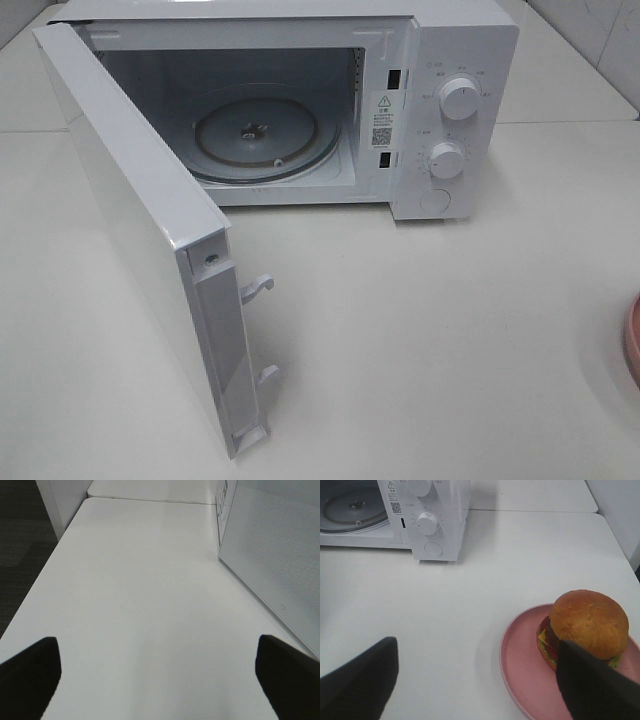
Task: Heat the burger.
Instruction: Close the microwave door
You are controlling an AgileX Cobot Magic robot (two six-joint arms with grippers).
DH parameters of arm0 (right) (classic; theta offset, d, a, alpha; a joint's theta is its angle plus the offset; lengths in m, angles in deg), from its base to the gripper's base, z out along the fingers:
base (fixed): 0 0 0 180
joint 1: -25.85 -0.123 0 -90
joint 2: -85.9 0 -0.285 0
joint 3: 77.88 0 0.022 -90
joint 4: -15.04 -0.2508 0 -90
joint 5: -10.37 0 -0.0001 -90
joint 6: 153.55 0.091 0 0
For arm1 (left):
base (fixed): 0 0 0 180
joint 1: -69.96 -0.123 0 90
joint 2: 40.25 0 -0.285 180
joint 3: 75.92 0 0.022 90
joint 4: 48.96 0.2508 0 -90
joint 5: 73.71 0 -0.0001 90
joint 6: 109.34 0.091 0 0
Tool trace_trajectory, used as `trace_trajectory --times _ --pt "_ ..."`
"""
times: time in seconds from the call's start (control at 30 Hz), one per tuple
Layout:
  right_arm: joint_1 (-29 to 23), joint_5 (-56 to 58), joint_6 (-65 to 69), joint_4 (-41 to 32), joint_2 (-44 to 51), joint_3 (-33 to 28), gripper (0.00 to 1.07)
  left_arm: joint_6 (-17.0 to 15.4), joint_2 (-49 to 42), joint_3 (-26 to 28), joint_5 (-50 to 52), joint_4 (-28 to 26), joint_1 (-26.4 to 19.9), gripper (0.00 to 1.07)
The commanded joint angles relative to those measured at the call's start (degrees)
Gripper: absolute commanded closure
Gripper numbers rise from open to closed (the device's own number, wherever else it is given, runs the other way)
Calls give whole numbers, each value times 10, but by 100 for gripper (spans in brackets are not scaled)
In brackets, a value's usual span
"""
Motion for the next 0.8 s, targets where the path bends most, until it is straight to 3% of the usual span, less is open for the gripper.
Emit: trace_trajectory --times 0.03,0.8 --pt "2 -6 0 5 17 -2 31 -1 -2 -3 7 1 -2 9" --pt "2 -6 0 5 17 -2 31 -1 -2 -3 7 0 -2 9"
